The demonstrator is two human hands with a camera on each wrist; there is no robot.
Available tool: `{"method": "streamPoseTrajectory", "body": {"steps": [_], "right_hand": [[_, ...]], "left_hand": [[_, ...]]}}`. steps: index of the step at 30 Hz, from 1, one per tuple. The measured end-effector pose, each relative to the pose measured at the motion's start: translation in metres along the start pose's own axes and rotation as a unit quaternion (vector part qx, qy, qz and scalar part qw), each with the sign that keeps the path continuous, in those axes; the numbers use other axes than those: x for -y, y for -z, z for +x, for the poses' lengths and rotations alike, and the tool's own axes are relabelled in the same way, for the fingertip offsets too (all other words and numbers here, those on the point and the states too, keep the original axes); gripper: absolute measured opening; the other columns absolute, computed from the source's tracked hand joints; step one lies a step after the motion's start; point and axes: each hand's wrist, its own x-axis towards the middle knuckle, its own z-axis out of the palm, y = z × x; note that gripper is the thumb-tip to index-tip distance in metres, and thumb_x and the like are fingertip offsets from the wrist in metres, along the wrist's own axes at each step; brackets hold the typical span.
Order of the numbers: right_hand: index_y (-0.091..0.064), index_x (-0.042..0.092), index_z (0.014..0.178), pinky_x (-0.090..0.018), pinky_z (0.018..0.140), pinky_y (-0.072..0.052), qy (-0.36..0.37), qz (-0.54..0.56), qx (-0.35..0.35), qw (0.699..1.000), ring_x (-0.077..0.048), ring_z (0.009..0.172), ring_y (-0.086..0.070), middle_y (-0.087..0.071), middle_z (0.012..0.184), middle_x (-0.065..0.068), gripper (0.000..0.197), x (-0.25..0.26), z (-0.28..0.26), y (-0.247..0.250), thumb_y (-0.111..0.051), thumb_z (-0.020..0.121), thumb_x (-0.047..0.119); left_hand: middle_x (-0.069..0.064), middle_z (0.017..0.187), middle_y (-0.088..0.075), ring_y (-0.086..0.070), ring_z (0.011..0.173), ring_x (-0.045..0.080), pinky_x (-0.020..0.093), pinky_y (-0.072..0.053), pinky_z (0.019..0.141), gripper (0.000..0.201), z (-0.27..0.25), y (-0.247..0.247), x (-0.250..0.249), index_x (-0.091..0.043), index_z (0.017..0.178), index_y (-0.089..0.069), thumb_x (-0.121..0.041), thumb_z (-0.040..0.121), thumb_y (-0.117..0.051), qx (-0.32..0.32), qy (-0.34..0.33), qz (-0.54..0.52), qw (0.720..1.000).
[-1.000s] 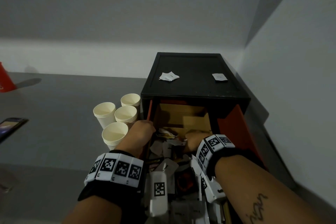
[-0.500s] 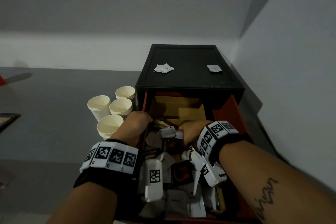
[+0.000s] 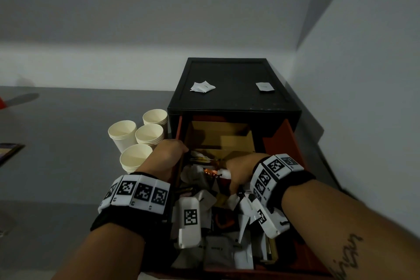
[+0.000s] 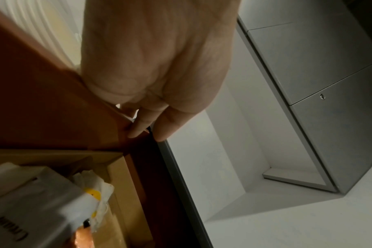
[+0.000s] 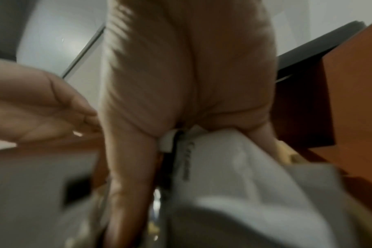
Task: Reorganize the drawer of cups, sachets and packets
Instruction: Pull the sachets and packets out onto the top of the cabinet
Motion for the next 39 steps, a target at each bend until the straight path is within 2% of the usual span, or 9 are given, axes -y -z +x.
{"method": "streamPoseTrajectory", "body": {"steps": [5,9,12,18,22,25,29,35,39], "right_hand": [[-0.057,0.011,0.104,-0.032,0.074,-0.051,0.056,0.098,-0.096,0.989,-0.025,0.094,-0.06,-0.06,0.101,-0.008,0.036,-0.005,-0.011,0.005,-0.074,0.073,0.007],[-0.056,0.015,0.107,-0.028,0.073,-0.045,0.067,0.166,-0.187,0.966,-0.017,0.093,-0.055,-0.056,0.098,0.001,0.04,-0.008,-0.03,0.023,-0.074,0.073,0.006],[-0.057,0.01,0.115,-0.039,0.087,-0.052,0.075,0.27,-0.218,0.935,-0.023,0.098,-0.062,-0.063,0.107,-0.006,0.045,-0.005,-0.052,0.036,-0.075,0.073,0.007],[-0.054,0.014,0.11,-0.027,0.078,-0.05,0.137,0.261,-0.077,0.952,-0.016,0.089,-0.059,-0.059,0.096,0.002,0.037,0.037,-0.069,0.02,-0.073,0.078,0.013],[-0.05,0.01,0.112,-0.021,0.057,-0.039,0.122,0.118,-0.055,0.984,-0.011,0.072,-0.047,-0.051,0.088,0.002,0.036,0.062,-0.053,-0.008,-0.068,0.084,0.024],[-0.052,0.015,0.097,-0.019,0.05,-0.041,0.104,0.161,-0.026,0.981,-0.01,0.065,-0.049,-0.051,0.083,0.003,0.026,0.058,-0.046,-0.008,-0.07,0.083,0.026],[-0.04,0.015,0.138,-0.026,0.073,-0.048,0.033,0.259,-0.079,0.962,-0.02,0.113,-0.05,-0.044,0.136,-0.003,0.07,0.034,-0.037,0.009,-0.069,0.08,0.043],[-0.023,0.019,0.147,-0.032,0.089,-0.041,-0.062,0.389,-0.064,0.917,-0.027,0.133,-0.034,-0.027,0.151,-0.009,0.08,-0.009,-0.011,0.009,-0.063,0.084,0.047],[-0.012,0.022,0.15,-0.036,0.109,-0.031,-0.033,0.339,-0.037,0.939,-0.026,0.138,-0.027,-0.02,0.154,-0.003,0.095,-0.007,0.022,-0.001,-0.071,0.078,0.045]], "left_hand": [[0.019,0.103,-0.056,-0.055,0.092,0.03,0.043,-0.044,0.097,0.021,0.001,0.001,-0.001,-0.008,0.074,-0.056,0.006,0.087,-0.048,0.0,0.013,-0.053,0.998],[0.014,0.088,-0.059,-0.054,0.076,0.024,0.038,-0.047,0.079,0.018,-0.002,0.004,0.001,0.004,0.102,-0.06,0.002,0.088,-0.05,0.017,0.008,-0.046,0.999],[0.016,0.087,-0.058,-0.055,0.075,0.027,0.036,-0.047,0.067,0.021,-0.004,0.005,-0.002,0.001,0.108,-0.057,0.001,0.09,-0.046,0.021,0.03,-0.076,0.996],[0.015,0.076,-0.055,-0.052,0.063,0.026,0.034,-0.042,0.056,0.025,-0.006,0.005,-0.004,0.004,0.114,-0.054,-0.009,0.096,-0.043,0.039,0.05,-0.094,0.993],[0.02,0.094,-0.06,-0.055,0.075,0.03,0.037,-0.046,0.069,0.033,-0.005,0.005,-0.004,0.006,0.123,-0.051,-0.013,0.097,-0.043,0.054,0.058,-0.118,0.99],[0.018,0.093,-0.061,-0.057,0.078,0.027,0.035,-0.046,0.069,0.031,-0.006,0.005,-0.004,0.005,0.121,-0.054,-0.012,0.096,-0.045,0.052,0.053,-0.123,0.99],[0.019,0.097,-0.061,-0.057,0.081,0.03,0.035,-0.046,0.07,0.033,-0.005,0.006,-0.003,0.008,0.119,-0.054,-0.011,0.094,-0.047,0.052,0.05,-0.115,0.991],[0.02,0.113,-0.061,-0.058,0.103,0.036,0.042,-0.047,0.091,0.028,-0.002,0.006,0.0,0.003,0.116,-0.056,-0.008,0.092,-0.05,0.043,0.051,-0.126,0.99],[0.019,0.101,-0.064,-0.062,0.088,0.031,0.037,-0.049,0.077,0.023,-0.001,0.005,0.002,0.001,0.111,-0.058,-0.008,0.092,-0.05,0.049,0.045,-0.14,0.988]]}}
